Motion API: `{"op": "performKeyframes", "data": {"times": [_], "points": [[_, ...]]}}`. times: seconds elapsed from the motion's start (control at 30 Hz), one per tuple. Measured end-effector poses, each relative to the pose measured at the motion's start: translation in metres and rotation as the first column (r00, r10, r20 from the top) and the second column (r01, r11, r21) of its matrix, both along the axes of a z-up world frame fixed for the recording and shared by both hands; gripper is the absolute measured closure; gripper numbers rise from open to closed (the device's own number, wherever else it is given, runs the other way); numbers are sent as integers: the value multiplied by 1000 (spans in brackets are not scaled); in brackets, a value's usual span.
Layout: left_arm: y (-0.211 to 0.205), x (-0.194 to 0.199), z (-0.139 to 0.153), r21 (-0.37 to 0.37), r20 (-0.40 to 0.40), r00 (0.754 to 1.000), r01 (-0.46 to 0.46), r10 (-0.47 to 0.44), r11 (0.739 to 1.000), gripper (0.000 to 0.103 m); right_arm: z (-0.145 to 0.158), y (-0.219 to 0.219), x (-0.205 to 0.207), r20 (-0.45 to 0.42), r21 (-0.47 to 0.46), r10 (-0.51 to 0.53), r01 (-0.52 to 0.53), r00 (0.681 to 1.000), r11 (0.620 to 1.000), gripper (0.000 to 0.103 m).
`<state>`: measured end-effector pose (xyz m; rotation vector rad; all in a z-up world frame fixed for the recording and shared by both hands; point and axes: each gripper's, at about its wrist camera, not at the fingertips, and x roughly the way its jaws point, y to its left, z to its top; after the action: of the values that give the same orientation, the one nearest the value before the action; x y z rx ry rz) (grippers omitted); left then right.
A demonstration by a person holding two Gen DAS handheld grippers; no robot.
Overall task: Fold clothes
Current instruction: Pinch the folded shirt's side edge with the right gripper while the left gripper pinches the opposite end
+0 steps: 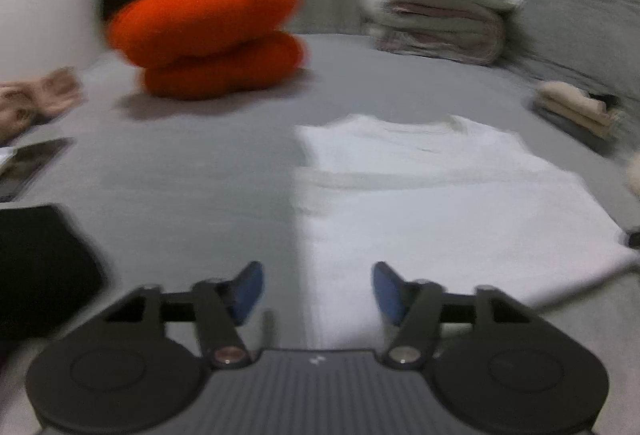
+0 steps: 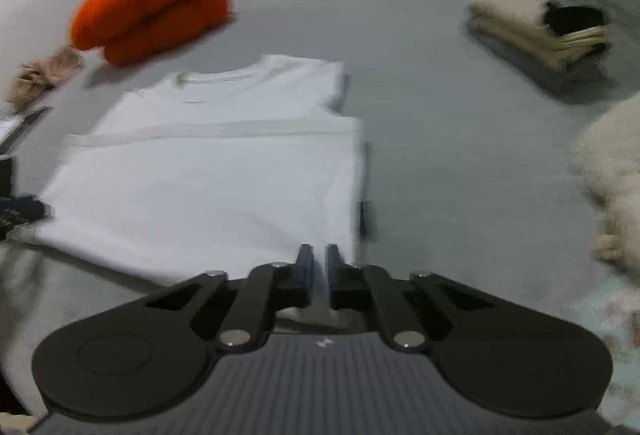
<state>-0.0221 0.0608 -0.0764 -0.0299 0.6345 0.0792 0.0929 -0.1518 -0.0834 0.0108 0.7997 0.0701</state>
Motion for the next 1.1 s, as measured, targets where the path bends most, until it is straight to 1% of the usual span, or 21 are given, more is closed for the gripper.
{"op": "performKeyframes", "data": {"times": [0.03, 0.07, 0.13, 0.2, 0.27, 0.33, 0.37, 0.43, 0.47, 0.53, 0.63, 0.67, 0.7, 0.73, 0.8, 0.83, 0.93, 0.97, 1.03, 1.07, 1.1], "points": [[8, -2, 3, 4, -4, 1000, -5, 5, 1000, 38, 2, -4, -4, 7, -28, -18, 18, 1000, 999, 53], [14, -4, 6, 1, -8, 1000, 4, -4, 1000, 38, 5, -9, -7, 14, -24, -23, 23, 1000, 999, 54], [18, -15, 13, 10, 17, 997, 71, -71, 997, 38, 14, -12, -17, 58, -18, -7, 8, 998, 1000, 54], [11, -28, 18, 78, 54, 987, 147, -151, 986, 38, 22, -6, -30, 110, -62, 74, -68, 991, 996, 53], [3, -36, 17, 129, 65, 971, 221, -230, 967, 38, 25, 2, -43, 137, -134, 177, -159, 975, 978, 53], [-8, -41, 12, 181, 59, 945, 308, -323, 934, 38, 22, 16, -50, 133, -243, 293, -256, 947, 936, 53], [-13, -42, 9, 213, 51, 931, 344, -362, 914, 37, 17, 23, -54, 116, -311, 356, -306, 927, 900, 53], [-24, -43, 1, 293, 32, 906, 396, -423, 870, 33, 7, 32, -57, 65, -398, 444, -385, 894, 833, 53], [-27, -42, -3, 327, 19, 899, 409, -438, 852, 32, 0, 35, -58, 34, -430, 482, -422, 876, 798, 53], [-32, -39, -10, 369, -21, 880, 448, -475, 814, 32, -10, 39, -59, -11, -478, 532, -472, 846, 741, 53], [-38, -37, -20, 427, -70, 841, 512, -537, 746, 32, -17, 44, -57, -25, -525, 566, -493, 824, 694, 53], [-39, -36, -22, 440, -74, 833, 521, -549, 732, 32, -20, 45, -56, -29, -539, 577, -498, 817, 679, 53], [-39, -35, -23, 444, -74, 830, 524, -553, 727, 32, -21, 46, -55, -31, -547, 585, -503, 811, 669, 54], [-38, -33, -22, 437, -74, 828, 528, -555, 728, 32, -22, 47, -54, -37, -554, 592, -510, 805, 658, 58], [-36, -30, -22, 428, -80, 822, 539, -563, 726, 32, -25, 48, -51, -50, -569, 606, -521, 794, 636, 60], [-37, -33, -22, 435, -83, 817, 544, -570, 717, 32, -26, 48, -50, -55, -578, 612, -525, 789, 625, 65], [-39, -34, -25, 468, -98, 791, 571, -603, 674, 33, -28, 49, -47, -69, -597, 626, -535, 777, 598, 69], [-38, -32, -24, 456, -102, 787, 581, -609, 674, 34, -28, 49, -47, -74, -596, 629, -540, 774, 594, 70], [-34, -29, -22, 423, -114, 774, 605, -622, 675, 39, -28, 48, -47, -84, -596, 632, -547, 771, 588, 79], [-32, -26, -22, 403, -121, 767, 618, -630, 675, 44, -29, 47, -47, -89, -597, 630, -548, 771, 586, 82], [-30, -24, -21, 384, -127, 760, 630, -638, 675, 51, -30, 46, -47, -95, -599, 629, -549, 772, 583, 87]]}}
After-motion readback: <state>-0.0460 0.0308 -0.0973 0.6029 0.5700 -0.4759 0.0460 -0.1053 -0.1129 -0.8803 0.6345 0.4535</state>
